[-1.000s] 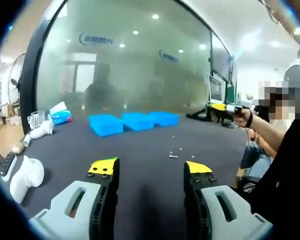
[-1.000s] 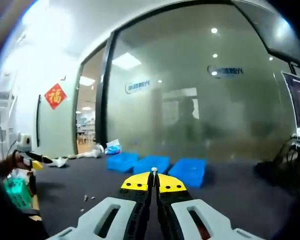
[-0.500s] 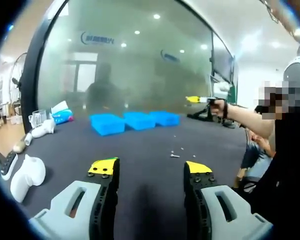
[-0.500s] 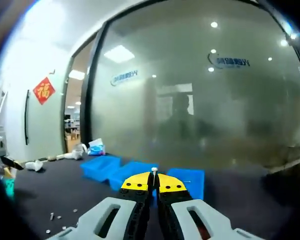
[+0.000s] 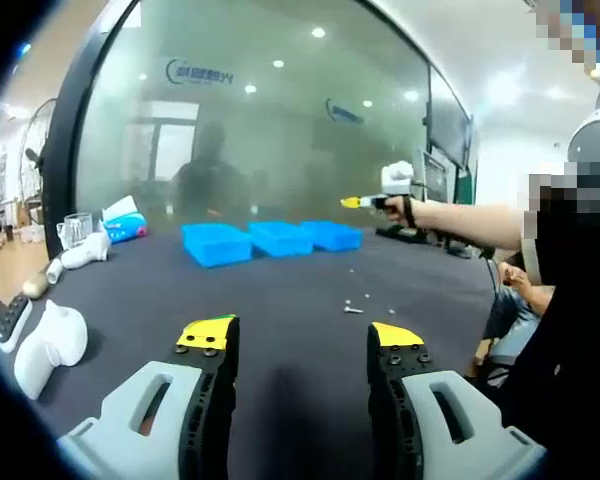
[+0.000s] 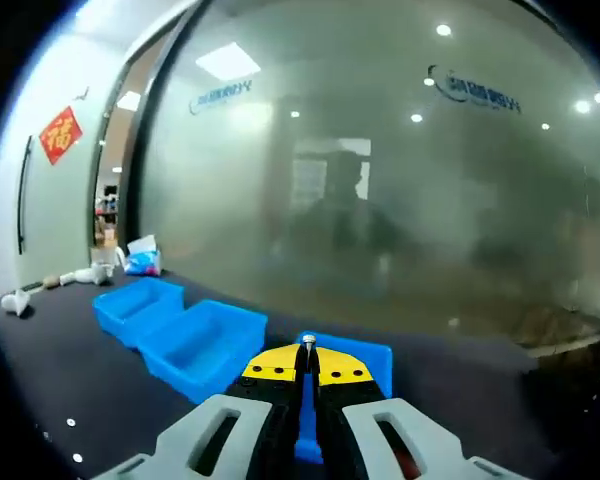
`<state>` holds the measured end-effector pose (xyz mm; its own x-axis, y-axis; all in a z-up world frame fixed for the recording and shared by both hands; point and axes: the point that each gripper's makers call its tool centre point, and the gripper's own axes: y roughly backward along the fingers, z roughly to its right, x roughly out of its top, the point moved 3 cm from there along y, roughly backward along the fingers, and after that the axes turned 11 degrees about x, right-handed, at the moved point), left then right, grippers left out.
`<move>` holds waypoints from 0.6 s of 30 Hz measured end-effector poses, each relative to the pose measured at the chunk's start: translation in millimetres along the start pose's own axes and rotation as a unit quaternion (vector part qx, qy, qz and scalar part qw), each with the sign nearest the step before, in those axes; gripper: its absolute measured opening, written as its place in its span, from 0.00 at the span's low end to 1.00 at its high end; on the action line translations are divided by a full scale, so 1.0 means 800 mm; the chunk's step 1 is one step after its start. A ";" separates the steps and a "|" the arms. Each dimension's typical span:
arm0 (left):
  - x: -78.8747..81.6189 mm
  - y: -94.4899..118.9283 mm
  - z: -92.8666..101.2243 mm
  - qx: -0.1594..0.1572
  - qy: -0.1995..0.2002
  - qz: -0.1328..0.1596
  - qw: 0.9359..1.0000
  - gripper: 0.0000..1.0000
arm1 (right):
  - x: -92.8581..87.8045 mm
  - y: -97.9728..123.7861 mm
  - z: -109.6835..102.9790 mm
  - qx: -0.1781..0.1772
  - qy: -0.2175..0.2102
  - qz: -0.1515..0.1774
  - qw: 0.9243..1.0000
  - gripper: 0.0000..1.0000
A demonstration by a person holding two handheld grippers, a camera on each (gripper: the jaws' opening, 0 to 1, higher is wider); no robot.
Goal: Sort the screws, nuts, and washers into the corresponding bins
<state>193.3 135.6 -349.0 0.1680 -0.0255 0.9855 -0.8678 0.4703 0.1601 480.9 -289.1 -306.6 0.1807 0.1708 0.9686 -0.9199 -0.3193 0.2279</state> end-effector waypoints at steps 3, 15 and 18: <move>0.002 0.002 -0.001 0.001 0.000 0.003 1.000 0.50 | -0.003 -0.006 0.000 0.002 0.004 -0.002 1.000 0.01; 0.003 0.001 0.000 0.001 0.002 0.004 1.000 0.50 | -0.004 -0.005 0.008 -0.006 0.004 0.000 1.000 0.02; 0.001 0.001 0.001 0.000 0.003 0.002 1.000 0.50 | -0.002 -0.003 0.010 -0.008 0.017 0.004 1.000 0.04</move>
<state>192.8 135.4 -347.7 0.1666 -0.0179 0.9859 -0.8690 0.4698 0.1553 485.4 -296.4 -307.9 0.1615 0.1998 0.9664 -0.9268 -0.3057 0.2181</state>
